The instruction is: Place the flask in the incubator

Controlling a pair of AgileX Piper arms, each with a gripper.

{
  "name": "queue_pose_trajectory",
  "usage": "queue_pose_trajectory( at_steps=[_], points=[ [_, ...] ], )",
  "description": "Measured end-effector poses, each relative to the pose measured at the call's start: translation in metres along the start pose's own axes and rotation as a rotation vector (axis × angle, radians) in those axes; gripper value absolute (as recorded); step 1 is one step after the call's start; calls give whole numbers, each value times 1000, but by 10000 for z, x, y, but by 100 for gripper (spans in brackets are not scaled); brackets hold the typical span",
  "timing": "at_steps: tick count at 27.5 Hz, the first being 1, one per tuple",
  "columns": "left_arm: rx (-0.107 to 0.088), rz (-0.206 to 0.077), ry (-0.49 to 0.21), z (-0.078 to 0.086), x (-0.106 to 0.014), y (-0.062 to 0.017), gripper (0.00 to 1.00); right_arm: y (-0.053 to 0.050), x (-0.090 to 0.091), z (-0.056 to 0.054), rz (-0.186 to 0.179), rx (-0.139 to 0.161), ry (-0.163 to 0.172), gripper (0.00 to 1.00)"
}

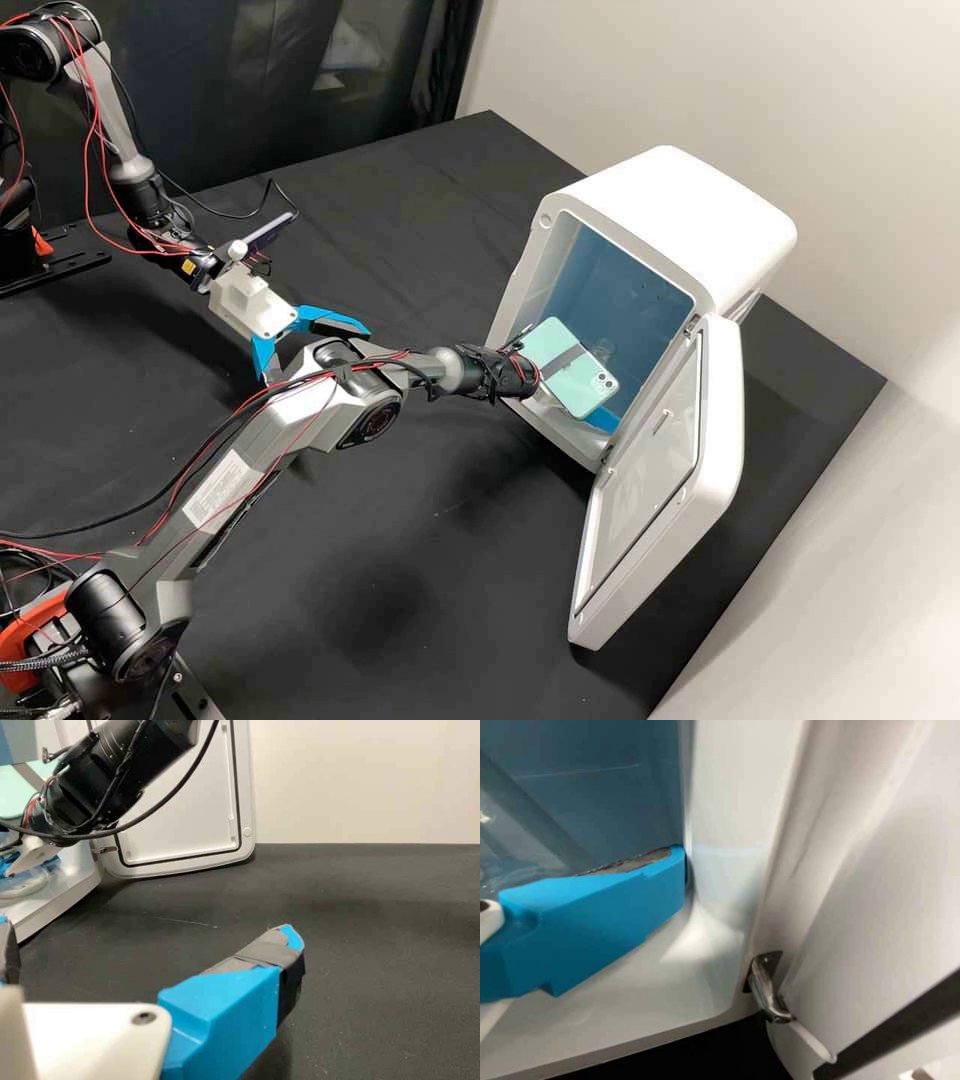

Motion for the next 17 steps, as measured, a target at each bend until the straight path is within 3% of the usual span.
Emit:
queue_pose_trajectory(
  at_steps=[7,13,14,17],
  points=[
    [0,0,0,0,0,0,100,-32,-96,58,-12,19,40,100],
    [0,0,0,0,0,0,100,-4,-301,189,-51,73,83,100],
    [0,0,0,0,0,0,100,-3,-331,204,-55,70,90,100],
    [0,0,0,0,0,0,100,47,-449,283,-54,122,101,100]
  ],
)
